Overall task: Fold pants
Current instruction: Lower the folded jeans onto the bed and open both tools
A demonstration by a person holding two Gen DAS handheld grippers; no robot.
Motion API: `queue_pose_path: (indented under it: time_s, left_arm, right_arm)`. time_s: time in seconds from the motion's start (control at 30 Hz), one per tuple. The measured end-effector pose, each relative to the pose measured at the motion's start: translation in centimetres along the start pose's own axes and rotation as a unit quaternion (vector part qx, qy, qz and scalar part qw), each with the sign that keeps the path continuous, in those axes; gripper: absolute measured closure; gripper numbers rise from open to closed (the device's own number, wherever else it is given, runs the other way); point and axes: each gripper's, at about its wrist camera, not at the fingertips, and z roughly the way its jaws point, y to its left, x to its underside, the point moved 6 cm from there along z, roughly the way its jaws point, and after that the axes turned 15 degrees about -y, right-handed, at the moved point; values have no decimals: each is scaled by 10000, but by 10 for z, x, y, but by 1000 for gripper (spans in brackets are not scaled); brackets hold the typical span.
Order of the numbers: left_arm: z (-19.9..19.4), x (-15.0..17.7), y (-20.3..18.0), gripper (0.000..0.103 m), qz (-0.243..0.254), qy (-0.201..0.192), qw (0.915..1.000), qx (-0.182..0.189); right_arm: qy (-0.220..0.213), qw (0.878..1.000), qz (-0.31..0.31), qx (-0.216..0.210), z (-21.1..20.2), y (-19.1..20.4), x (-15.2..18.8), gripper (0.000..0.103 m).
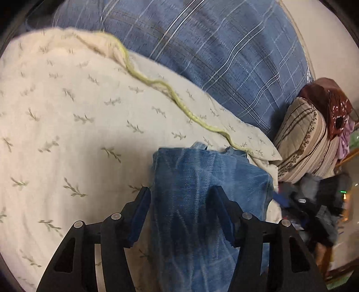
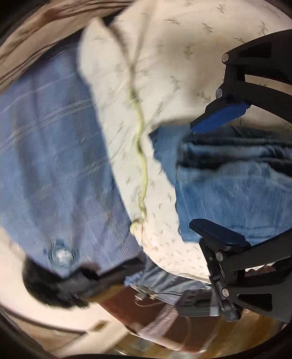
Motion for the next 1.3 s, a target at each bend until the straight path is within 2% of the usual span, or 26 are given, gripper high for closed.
queue_pose_path:
  time_s: [0.07,0.1,0.13,0.17,0.2,0.27,0.43,0.5,0.53,0.57,0.63,0.67,0.7,0.77,0.83,0.87,0.9,0.97,1.03,1.17,1.2,1.27,1.3]
  left_arm:
    - [8,4,3,47,-182,32,9998,81]
    - [10,3,2,51,-181,24,9998,106]
    - [15,3,2,57,-167,-4,9998,118]
    - [16,1,0,75,-190,3,9997,176]
    - [16,-1,-2,84,-288,62,9992,283]
    - [9,-9,-6,87,-378,21,9985,392]
    - [-7,-69,-18,86,-231,-323,9980,498]
    - [6,-93,-11,83,-29,-377,9987,328]
    - [20,-100,-2,82,204,-372,9990,166]
    - [29,-101,5,79,313,-357,9989,33]
    - [58,-93,40,74,196,-240,9979,-561]
    - [65,-89,47,70,103,-146,9973,-717]
    - [71,-87,52,69,-59,-14,9978,-666]
    - [65,-95,47,67,-228,1,9984,-517]
    - [50,-99,41,55,-258,-155,9988,-397]
    - [39,-99,37,46,-189,-271,9987,-380]
    - [29,-96,34,41,-75,-353,9983,-457]
    - [19,-82,31,41,97,-298,9978,-588]
    - [14,-65,30,41,153,-199,9979,-590]
    - [7,-21,45,44,-215,184,9980,-570]
    - [8,-17,46,50,-268,191,9980,-539]
    - [9,-13,46,59,-245,97,9978,-604]
    - [9,-13,45,72,-170,68,9977,-659]
  right_arm:
    - [347,9990,267,132,21,-11,8,25]
    - [491,9980,397,103,29,-15,13,38]
    - [559,9977,368,86,33,-14,15,43]
    - [516,9984,200,154,32,-9,14,54]
    - [500,9985,187,129,30,-6,13,66]
    - [454,9989,126,-35,22,6,7,73]
    - [318,9985,197,-391,31,38,-29,74]
    - [279,9987,22,-426,51,46,-40,72]
    - [250,9989,-103,-380,66,46,-43,71]
    - [276,9990,-146,-306,81,41,-41,64]
    - [516,9987,-10,-35,107,22,-28,60]
    - [561,9983,113,-69,111,17,-25,53]
    - [606,9978,224,-145,111,14,-24,50]
    - [503,9984,179,-177,96,18,-33,50]
    - [217,9994,59,-251,72,27,-40,49]
    - [111,9992,66,-370,58,32,-41,48]
    - [59,9986,92,-516,47,38,-41,48]
    - [-10,9976,101,-682,25,46,-33,48]
    - [59,9981,83,-608,18,51,-18,51]
    - [342,9987,71,-365,16,48,25,71]
    - [399,9988,-12,-299,18,48,32,80]
    - [393,9989,-210,-151,18,52,34,89]
    - [348,9988,-251,-221,13,56,31,91]
